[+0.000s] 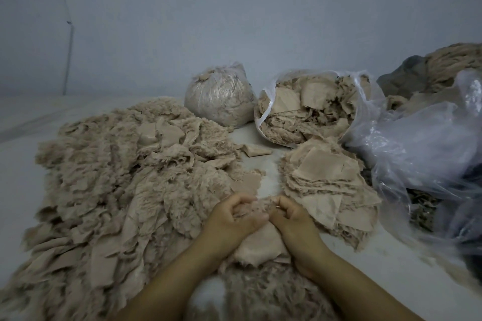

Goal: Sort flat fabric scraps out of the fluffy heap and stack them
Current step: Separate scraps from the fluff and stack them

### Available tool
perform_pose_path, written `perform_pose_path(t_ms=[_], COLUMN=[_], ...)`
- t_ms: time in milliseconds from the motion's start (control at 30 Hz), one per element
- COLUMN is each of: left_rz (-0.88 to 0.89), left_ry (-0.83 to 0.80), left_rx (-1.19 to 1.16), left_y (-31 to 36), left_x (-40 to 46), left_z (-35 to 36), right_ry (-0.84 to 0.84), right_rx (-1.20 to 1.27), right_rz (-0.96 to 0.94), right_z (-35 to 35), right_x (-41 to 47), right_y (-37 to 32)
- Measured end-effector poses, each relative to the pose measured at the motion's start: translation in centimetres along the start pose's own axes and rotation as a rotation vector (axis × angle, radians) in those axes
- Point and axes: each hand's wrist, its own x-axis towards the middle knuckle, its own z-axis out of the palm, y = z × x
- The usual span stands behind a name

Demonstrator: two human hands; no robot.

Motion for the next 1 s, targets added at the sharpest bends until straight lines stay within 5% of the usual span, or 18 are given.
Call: perform_pose_path(t_ms=[167,333,500,667,867,1000], left_rz=[-0.099,-0.072,-0.022,0.027,-0.013,0.004], left_ry=[0.183,-0.013,0.153,0.078,0.407,0.248], left_rx=[-0.189,-0.093,-0.183,-0.139,-0.254,-0.139], left_y=[0.3,0.1,0.0,0.2,0.7,0.5], left_x=[0.6,0.3,0.8,0.4,1.5,0.8], left_z=[0.2,0.0,0.3,0.1,-1.3,-0.6], right_ry=[0.044,-0.007,-0.017,-0.164,-0.102,-0.064], right_rx=[-0.138,-0.096,-0.119,-0.066,0.023,0.069], right_rz=[-0.064,-0.030,-0.090,-0.034,-0.093,-0.076], right_z=[0.5,0.7,0.9,0.9,0.4,0.0], right_x=[-0.3,-0.5,-0.8,-1.4,-1.2,-0.8], right_y=[-0.7,-0.6,-1.1,-1.6,-2.0,-1.5])
